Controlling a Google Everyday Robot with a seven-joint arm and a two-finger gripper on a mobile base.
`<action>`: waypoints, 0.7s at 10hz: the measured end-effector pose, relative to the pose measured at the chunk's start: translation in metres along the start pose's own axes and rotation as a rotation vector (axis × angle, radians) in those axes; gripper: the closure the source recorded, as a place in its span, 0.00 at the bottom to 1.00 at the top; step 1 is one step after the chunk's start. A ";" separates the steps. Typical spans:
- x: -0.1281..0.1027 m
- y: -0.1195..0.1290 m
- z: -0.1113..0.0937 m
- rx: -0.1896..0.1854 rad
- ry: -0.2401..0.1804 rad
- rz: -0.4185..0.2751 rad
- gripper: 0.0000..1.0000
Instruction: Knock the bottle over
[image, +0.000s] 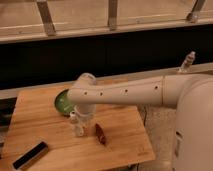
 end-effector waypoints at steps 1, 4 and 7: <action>-0.010 0.004 -0.002 -0.013 -0.016 -0.026 1.00; -0.040 0.018 -0.005 -0.062 -0.075 -0.106 1.00; -0.069 0.023 -0.032 -0.042 -0.196 -0.152 1.00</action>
